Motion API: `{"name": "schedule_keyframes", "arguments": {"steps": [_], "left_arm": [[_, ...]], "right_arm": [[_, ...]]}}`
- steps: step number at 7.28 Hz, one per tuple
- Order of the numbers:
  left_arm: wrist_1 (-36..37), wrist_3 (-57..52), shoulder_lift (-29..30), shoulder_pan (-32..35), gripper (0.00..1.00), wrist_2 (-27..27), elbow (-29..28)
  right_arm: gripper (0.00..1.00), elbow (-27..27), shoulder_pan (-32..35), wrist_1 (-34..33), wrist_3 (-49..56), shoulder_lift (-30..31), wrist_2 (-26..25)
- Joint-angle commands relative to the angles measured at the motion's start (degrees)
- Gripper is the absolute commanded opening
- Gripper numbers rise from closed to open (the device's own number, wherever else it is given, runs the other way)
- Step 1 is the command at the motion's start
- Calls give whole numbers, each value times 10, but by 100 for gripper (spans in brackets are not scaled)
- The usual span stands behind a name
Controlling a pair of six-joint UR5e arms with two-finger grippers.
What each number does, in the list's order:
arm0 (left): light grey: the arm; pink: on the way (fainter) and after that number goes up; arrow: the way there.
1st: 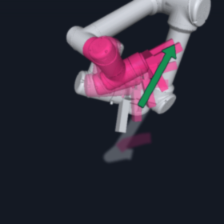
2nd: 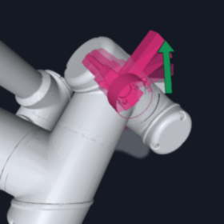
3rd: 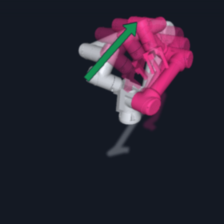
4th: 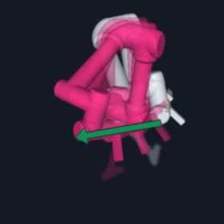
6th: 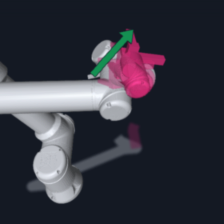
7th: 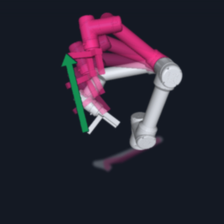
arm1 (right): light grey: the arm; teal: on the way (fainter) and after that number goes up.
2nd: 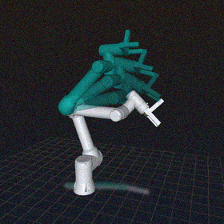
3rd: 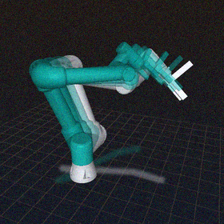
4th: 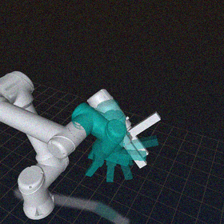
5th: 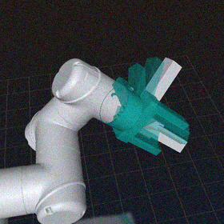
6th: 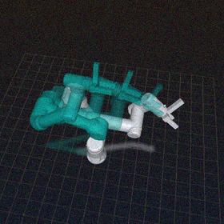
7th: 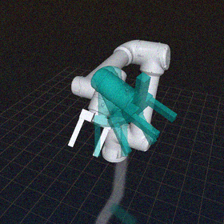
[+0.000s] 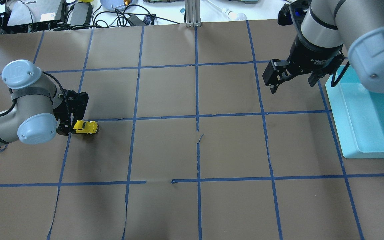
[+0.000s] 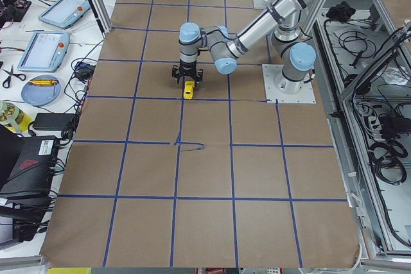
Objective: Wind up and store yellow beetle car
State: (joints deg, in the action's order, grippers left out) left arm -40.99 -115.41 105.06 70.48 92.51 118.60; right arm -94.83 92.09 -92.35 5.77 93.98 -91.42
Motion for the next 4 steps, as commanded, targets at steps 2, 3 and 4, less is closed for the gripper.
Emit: {"name": "schedule_keyframes", "arguments": {"steps": [2,3,4], "left_arm": [[0,8,9,-8,86,-13,1],[2,5,16,-8,86,-13,1],[1,5,23,-8,86,-12,1]], "right_arm": [[100,0,1,1,-2,0,-1],[100,0,1,1,-5,0,-2],[100,0,0,2,-2,0,-24]]}}
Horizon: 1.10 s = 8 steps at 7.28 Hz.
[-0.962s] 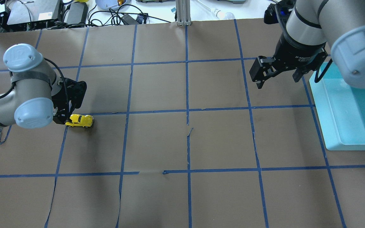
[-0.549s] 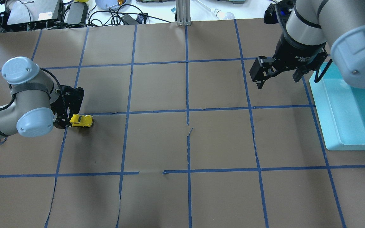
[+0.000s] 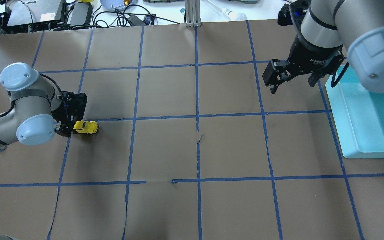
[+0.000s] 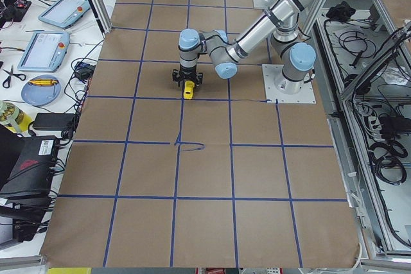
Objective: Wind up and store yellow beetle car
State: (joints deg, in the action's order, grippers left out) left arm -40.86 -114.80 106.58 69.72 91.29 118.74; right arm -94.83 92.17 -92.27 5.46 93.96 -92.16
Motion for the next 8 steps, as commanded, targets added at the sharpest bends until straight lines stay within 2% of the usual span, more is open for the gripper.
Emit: {"name": "schedule_keyframes", "arguments": {"steps": [1,2,3,6,8], "left_arm": [[-1,1,9,0,81,0,1],[1,1,7,0,70,0,1],[2,2,6,0,65,1,1],[3,3,2,1,63,1,2],[3,0,3,1,53,1,1]], "right_arm": [[100,0,0,0,-3,0,-18],[100,0,1,3,-7,2,-18],[100,9,1,16,-6,3,-14],[100,10,3,14,3,4,-9],[100,5,3,8,-8,3,-9]]}}
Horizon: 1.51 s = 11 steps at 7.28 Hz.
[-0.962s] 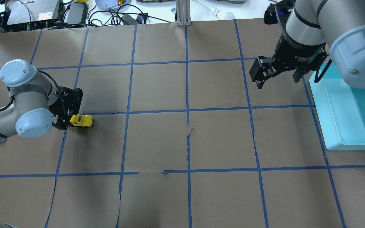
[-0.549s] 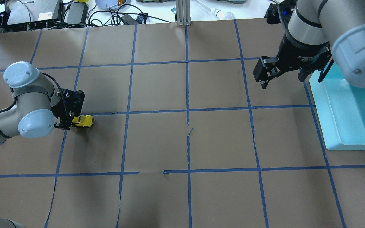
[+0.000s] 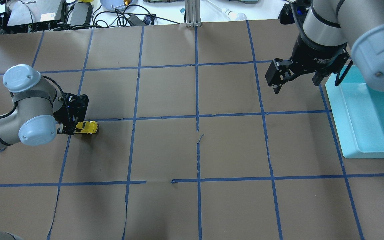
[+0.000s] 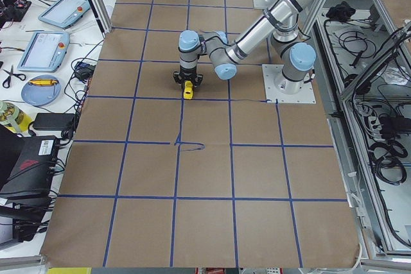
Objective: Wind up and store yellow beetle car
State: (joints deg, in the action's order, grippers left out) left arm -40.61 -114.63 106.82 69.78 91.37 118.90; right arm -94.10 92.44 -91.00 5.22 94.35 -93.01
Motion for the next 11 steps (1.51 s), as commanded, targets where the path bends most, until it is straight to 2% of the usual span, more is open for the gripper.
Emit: {"name": "schedule_keyframes", "arguments": {"steps": [1,2,3,7,8,11], "left_arm": [[0,-2,1,0,39,0,-2],[1,-1,2,0,25,0,-2],[1,0,2,0,18,0,-2],[-1,3,5,-1,15,2,-6],[-1,3,5,-2,11,3,-7],[-1,1,7,-3,11,8,-8]], "right_arm": [[100,-1,-3,-22,-5,-2,-5],[100,-1,-4,-33,-4,-5,-2],[100,-2,-5,-33,-3,-5,-1],[100,-6,-5,-32,-19,-5,0],[100,-6,-5,-31,-21,-5,0],[100,-6,-5,-34,-21,-5,21]]}}
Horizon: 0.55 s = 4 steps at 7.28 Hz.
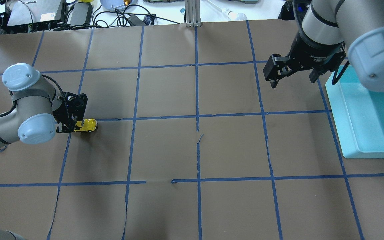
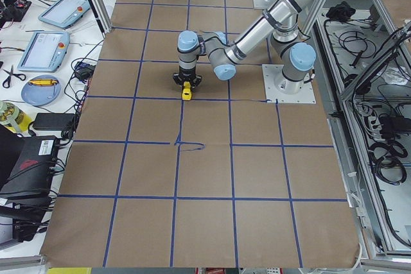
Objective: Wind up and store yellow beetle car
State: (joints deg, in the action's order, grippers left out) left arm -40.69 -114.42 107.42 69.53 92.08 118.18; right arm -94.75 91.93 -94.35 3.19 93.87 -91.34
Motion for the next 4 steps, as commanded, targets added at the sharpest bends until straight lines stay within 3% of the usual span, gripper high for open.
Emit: {"name": "schedule_keyframes", "arguments": {"steps": [1,4], "left_arm": [[-1,-1,2,-1,10,2,-2],[-2,-13,7,-27,10,1,-8]], "right_arm": [[100,0,0,-2,0,0,5],[100,-1,-1,-15,-2,0,3]]}}
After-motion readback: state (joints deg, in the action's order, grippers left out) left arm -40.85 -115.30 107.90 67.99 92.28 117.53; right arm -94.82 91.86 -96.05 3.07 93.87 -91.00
